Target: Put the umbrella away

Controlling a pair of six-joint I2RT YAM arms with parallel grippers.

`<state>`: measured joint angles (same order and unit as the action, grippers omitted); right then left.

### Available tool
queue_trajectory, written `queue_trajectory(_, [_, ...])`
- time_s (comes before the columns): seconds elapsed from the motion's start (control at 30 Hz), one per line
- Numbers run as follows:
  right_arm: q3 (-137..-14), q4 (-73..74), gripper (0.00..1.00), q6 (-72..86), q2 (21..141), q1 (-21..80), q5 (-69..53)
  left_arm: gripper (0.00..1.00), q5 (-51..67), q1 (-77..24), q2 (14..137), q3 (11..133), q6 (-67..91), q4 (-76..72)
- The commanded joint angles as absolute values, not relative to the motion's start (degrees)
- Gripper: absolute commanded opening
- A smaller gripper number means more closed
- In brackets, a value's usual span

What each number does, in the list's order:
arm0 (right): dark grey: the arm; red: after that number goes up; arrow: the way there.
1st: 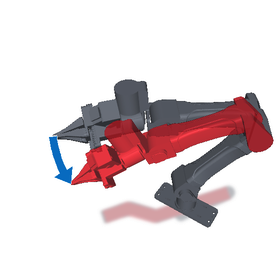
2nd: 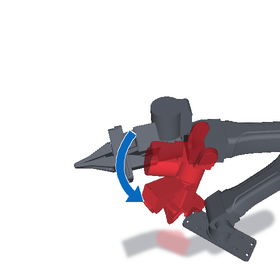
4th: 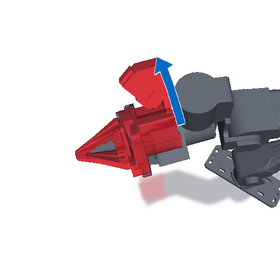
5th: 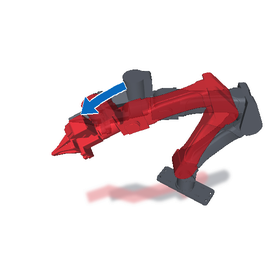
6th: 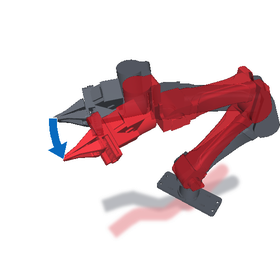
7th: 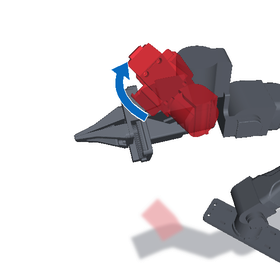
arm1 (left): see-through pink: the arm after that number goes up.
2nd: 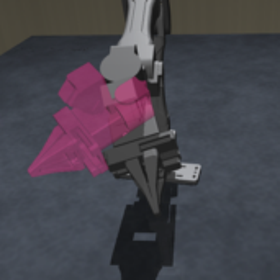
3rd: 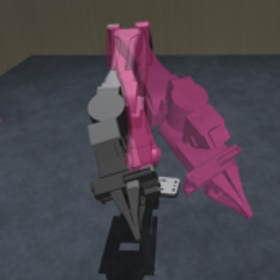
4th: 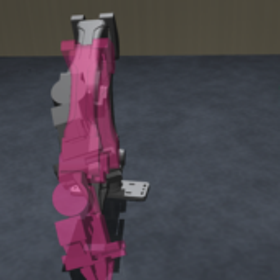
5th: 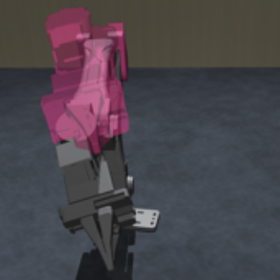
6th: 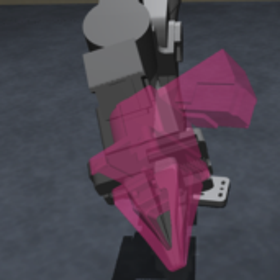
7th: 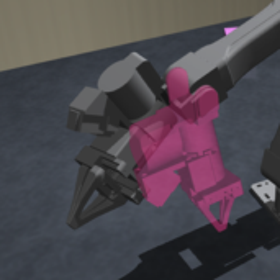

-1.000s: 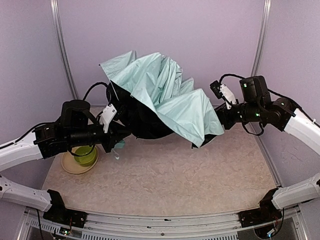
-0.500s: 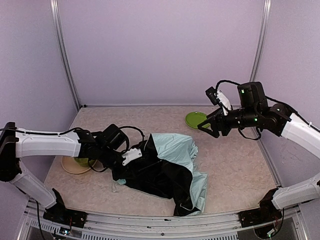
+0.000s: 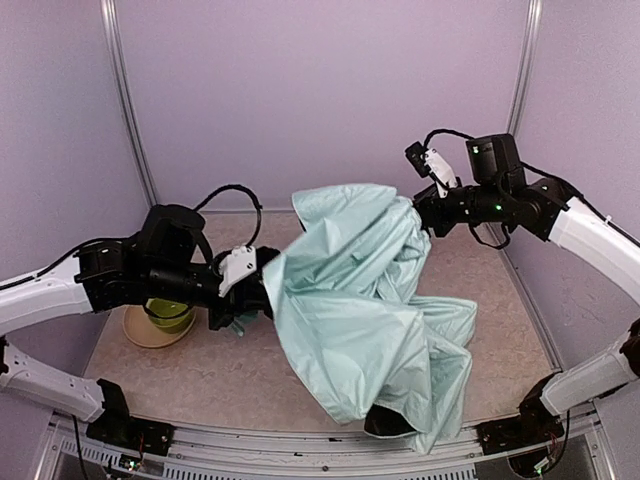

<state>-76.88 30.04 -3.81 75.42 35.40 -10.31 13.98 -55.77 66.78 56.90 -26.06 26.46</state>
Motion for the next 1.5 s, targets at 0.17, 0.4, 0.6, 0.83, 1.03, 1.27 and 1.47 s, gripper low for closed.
queue_trajectory(0.17, [-62.8,8.62,0.83,0.78,64.86,25.92,-19.14,0.0,16.49,-48.78,50.66,56.15,-13.95,1.65])
queue_trajectory(0.4, [-45.09,-24.67,0.84,9.95,65.28,33.63,-38.2,0.0,20.07,-48.69,53.69,59.85,-10.68,-0.21])
queue_trajectory(0.6, [-47.45,-37.13,0.94,10.63,72.44,39.11,-36.05,0.0,25.86,-48.69,55.76,59.52,-6.48,-1.76])
queue_trajectory(0.83, [-48.18,-55.7,0.9,20.36,80.27,41.91,-37.72,0.0,25.93,-48.65,56.24,56.2,-0.2,-7.06])
queue_trajectory(1.03, [-48.04,-57.45,0.51,21.52,78.55,42.01,-31.15,0.0,27.14,-48.31,58.91,54.51,4.17,-6.55])
queue_trajectory(1.27, [-49.97,-54.28,0.22,18.44,74.7,41.88,-29.8,0.0,29.88,-47.08,63.82,53.32,4.76,1.96])
queue_trajectory(1.47, [-49.86,-43.03,0.0,14.29,70.23,41.57,-18.2,0.0,26.19,-45.8,68.21,53.41,1.28,13.49])
